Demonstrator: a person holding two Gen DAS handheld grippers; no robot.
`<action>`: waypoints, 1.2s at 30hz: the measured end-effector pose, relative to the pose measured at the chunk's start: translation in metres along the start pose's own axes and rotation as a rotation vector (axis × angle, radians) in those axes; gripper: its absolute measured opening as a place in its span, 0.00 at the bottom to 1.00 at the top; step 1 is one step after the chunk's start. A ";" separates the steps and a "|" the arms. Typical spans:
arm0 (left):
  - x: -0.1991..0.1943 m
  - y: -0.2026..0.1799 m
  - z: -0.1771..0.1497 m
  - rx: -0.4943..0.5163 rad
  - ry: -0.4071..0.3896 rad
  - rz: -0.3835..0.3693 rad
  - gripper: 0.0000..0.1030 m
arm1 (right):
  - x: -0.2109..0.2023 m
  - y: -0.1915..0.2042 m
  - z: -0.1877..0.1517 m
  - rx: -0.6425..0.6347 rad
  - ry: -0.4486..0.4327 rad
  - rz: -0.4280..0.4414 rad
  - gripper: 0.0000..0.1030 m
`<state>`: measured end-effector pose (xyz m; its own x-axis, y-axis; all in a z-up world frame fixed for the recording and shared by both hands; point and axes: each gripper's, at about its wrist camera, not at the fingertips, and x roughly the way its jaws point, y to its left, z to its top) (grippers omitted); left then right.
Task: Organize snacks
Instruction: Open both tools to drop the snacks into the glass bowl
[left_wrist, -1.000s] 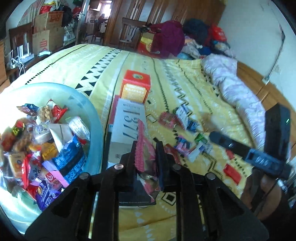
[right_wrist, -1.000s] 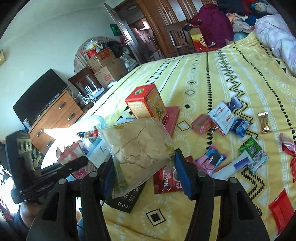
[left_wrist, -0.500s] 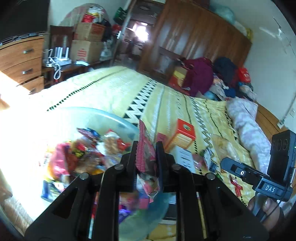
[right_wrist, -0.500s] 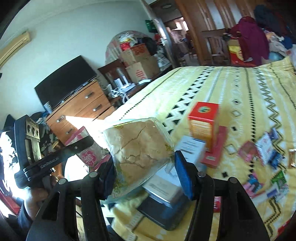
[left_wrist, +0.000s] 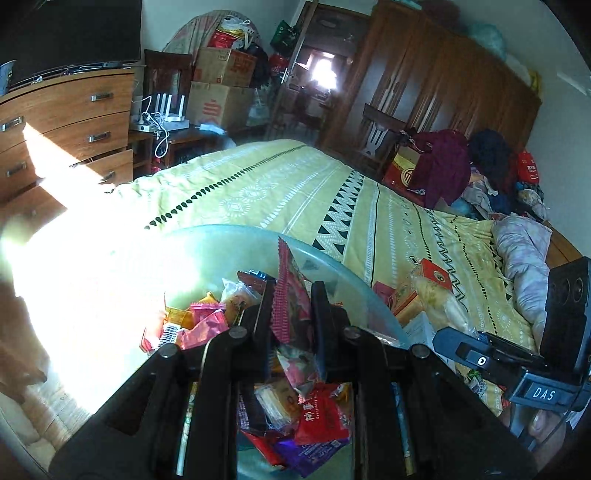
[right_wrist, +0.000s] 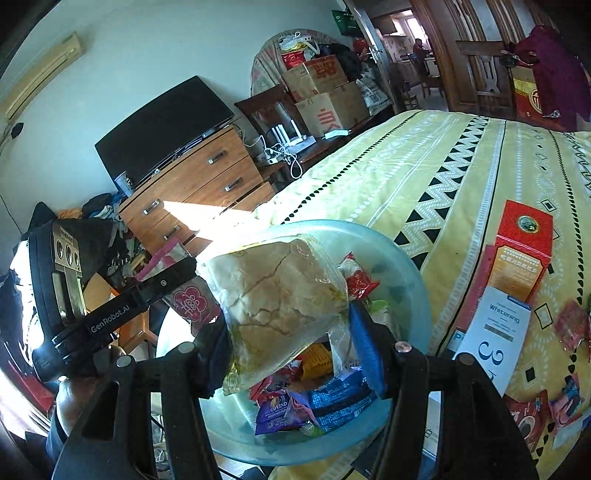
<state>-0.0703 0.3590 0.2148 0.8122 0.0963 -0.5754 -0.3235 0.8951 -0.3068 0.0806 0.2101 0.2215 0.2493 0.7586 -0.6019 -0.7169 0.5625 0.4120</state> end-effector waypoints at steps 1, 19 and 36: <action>0.002 0.001 -0.001 -0.002 0.004 0.002 0.17 | 0.005 0.000 -0.001 0.002 0.007 0.003 0.61; 0.021 0.016 -0.008 -0.036 0.078 0.000 0.18 | 0.034 -0.003 -0.005 0.000 0.056 -0.015 0.65; 0.012 0.004 -0.008 -0.036 0.039 0.011 0.92 | 0.010 0.007 -0.003 -0.033 -0.011 -0.065 0.79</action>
<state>-0.0655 0.3602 0.2007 0.7892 0.0889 -0.6076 -0.3503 0.8779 -0.3265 0.0764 0.2202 0.2167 0.3032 0.7241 -0.6194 -0.7200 0.5999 0.3489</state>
